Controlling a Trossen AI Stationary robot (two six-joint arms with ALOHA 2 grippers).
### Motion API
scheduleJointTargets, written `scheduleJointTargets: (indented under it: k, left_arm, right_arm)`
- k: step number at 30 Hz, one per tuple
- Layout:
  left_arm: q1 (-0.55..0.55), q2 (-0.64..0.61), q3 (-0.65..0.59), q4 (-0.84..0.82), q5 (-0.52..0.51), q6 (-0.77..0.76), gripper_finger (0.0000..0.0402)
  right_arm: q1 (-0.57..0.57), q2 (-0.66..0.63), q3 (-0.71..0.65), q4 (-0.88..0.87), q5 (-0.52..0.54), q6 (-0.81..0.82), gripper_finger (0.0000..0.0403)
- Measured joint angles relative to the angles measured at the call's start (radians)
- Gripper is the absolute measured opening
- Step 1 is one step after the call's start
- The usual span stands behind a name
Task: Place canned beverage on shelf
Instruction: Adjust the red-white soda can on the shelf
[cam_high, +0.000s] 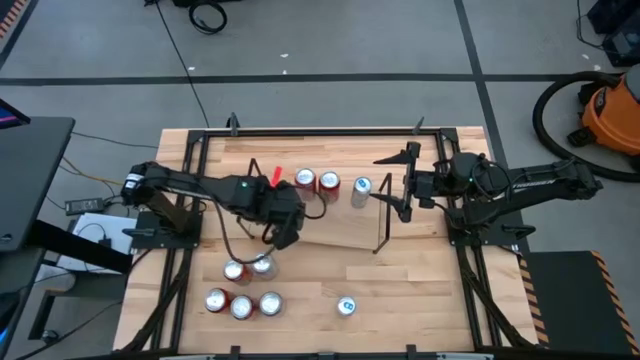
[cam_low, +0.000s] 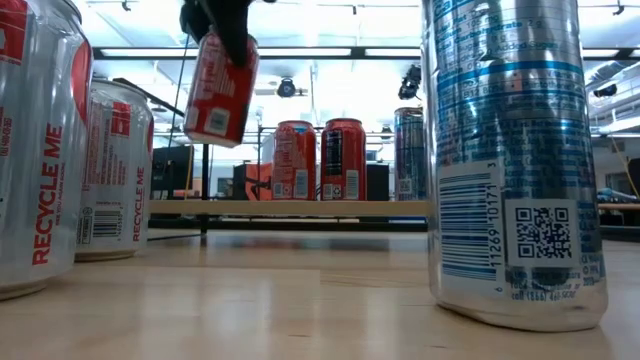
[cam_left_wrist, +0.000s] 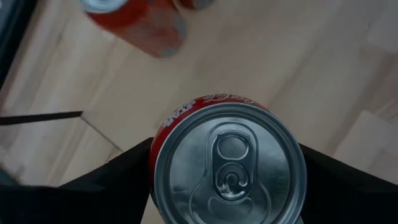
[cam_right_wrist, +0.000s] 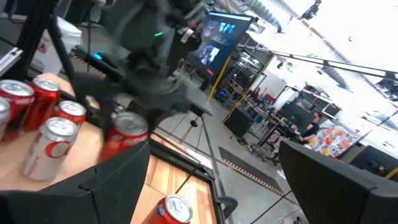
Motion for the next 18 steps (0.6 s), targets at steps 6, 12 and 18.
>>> scheduleJointTargets:
  k: [6, 12, 18]
  left_arm:
    - [0.007, -0.028, 0.000, -0.023, -0.031, -0.001, 0.0316]
    - [0.009, -0.032, 0.000, -0.057, -0.067, 0.000, 0.0316]
    - [0.010, -0.032, 0.000, -0.061, -0.097, 0.006, 0.0316]
  right_arm:
    - [0.009, 0.000, 0.000, 0.002, -0.002, -0.003, 0.0368]
    - [0.012, 0.000, 0.000, -0.003, 0.006, -0.007, 0.0368]
    - [0.013, 0.000, 0.000, -0.004, 0.008, -0.008, 0.0368]
